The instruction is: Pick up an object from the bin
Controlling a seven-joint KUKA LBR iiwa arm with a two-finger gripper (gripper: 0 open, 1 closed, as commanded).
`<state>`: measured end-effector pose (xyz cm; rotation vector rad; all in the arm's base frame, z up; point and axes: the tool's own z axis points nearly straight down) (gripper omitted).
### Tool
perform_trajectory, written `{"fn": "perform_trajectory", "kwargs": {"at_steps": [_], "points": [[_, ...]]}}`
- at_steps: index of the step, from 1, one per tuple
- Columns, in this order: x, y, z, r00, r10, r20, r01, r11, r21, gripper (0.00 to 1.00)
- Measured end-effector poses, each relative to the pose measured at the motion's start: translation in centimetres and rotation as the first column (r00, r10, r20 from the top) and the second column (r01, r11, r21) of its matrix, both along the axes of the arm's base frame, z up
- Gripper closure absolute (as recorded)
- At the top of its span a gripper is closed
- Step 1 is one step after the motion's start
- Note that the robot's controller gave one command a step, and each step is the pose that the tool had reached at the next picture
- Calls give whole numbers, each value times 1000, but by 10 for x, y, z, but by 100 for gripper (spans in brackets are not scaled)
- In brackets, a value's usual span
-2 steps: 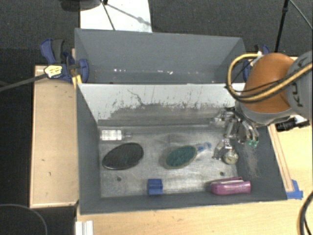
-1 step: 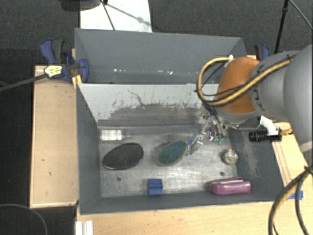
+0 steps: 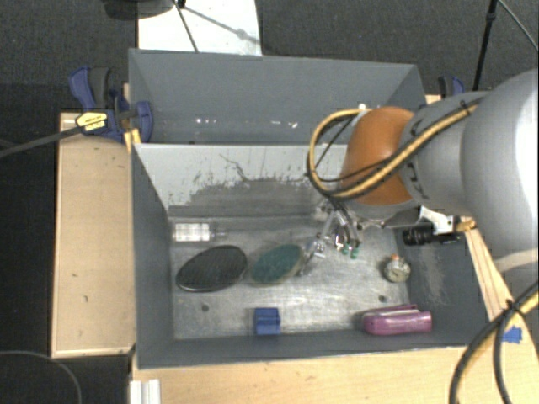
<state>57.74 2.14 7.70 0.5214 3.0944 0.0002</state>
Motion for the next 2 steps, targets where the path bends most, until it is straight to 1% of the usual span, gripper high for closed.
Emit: {"fn": "perform_trajectory", "kwargs": {"at_steps": [1,2], "points": [[-24,61,-3,995,104,11,-104,995,-2,0],[-23,60,-2,994,107,14,-107,994,-1,100]]}}
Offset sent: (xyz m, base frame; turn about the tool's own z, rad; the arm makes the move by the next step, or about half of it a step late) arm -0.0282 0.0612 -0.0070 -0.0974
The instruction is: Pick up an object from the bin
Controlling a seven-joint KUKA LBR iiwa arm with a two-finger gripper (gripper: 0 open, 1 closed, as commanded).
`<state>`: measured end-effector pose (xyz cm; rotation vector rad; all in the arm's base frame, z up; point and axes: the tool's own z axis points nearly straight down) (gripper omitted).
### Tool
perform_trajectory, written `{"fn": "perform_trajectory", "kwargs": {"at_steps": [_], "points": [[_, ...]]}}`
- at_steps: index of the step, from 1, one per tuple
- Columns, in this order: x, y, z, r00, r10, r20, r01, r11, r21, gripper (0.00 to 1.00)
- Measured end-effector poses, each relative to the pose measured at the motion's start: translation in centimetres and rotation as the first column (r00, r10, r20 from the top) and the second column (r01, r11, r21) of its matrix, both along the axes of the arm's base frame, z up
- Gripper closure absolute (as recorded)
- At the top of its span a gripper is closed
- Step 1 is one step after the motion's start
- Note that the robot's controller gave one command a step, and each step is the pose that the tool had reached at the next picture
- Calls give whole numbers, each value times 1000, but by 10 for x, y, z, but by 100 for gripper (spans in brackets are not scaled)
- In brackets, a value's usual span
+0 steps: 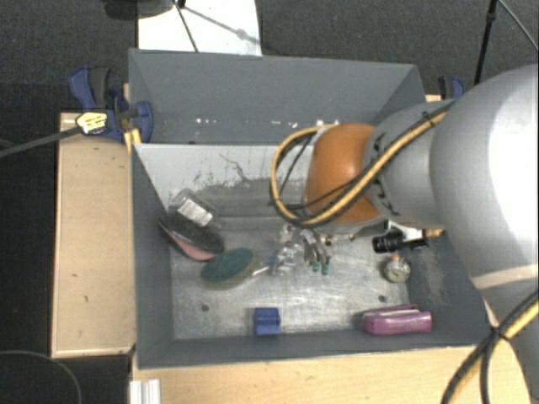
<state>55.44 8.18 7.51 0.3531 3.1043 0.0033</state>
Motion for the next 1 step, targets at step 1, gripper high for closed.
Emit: {"fn": "perform_trajectory", "kwargs": {"at_steps": [1], "points": [[18,-31,189,987,160,-5,-161,987,-2,100]]}}
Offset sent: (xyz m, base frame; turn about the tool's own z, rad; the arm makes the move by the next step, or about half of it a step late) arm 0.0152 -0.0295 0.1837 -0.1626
